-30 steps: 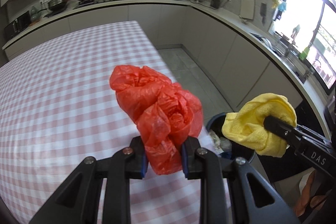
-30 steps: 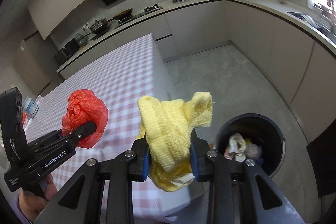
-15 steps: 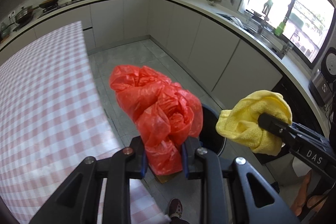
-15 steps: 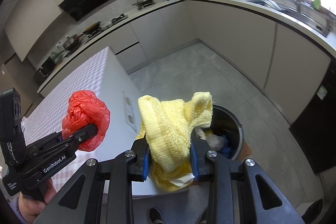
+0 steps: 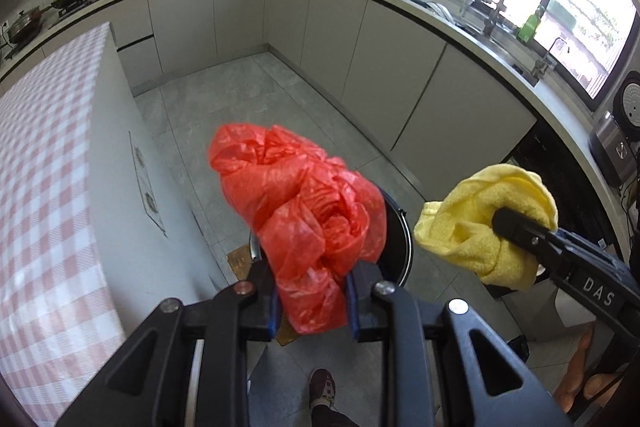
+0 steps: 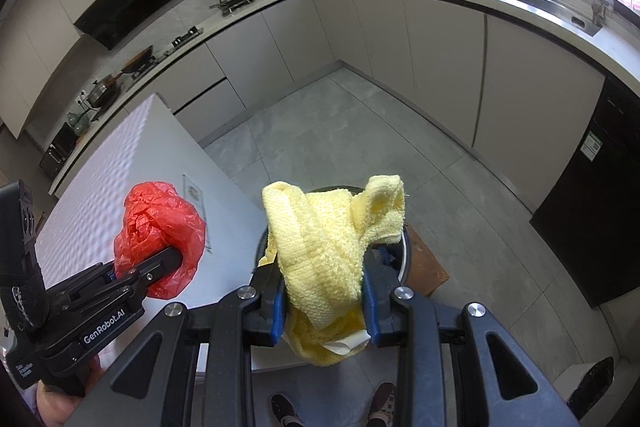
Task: Collect trash
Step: 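Lift and carry the red bag and yellow cloth over the black bin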
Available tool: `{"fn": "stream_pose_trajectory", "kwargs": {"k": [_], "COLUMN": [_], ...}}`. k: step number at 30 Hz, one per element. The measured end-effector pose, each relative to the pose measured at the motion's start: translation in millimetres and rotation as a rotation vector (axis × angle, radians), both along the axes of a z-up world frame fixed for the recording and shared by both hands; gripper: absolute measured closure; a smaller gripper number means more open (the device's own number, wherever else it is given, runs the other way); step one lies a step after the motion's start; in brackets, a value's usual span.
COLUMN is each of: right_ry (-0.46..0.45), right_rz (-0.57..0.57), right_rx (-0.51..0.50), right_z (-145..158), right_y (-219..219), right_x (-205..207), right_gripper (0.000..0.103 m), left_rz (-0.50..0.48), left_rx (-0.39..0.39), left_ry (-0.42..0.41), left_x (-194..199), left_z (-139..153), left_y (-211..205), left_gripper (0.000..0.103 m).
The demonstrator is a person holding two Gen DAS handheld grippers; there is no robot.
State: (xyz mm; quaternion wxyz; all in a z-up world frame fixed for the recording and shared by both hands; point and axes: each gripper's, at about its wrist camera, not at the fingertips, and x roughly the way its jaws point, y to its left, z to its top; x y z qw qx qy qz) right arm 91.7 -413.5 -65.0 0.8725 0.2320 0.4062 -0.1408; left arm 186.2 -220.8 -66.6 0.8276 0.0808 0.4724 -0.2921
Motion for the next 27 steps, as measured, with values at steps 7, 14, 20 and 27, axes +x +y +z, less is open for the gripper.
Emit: {"fn": "stream_pose_trajectory", "kwargs": {"k": [7,14,20,27], "right_ry": [0.030,0.065,0.091,0.122], "right_rz": [0.019,0.044,0.058,0.076], "right_rx": [0.010,0.016,0.024,0.015], "right_z": [-24.1,-47.8,-68.8,-89.5], "right_y": [-9.1,-9.8,-13.9,-12.5], "right_x": [21.0,46.7,61.5,76.9], "right_gripper": [0.071,0.070,0.070,0.070], "left_rz": [0.014,0.032,0.049,0.070], "left_rx": [0.015,0.029,0.050,0.071], "left_ry": [0.007,0.028,0.044,0.065], "left_x": [-0.8,6.4,11.0,14.1], "left_z": [-16.4,-34.7,-51.5,-72.8], "left_y": [-14.9,-21.5,-26.1,-28.0], "left_gripper": [0.077,0.077,0.077,0.077]}}
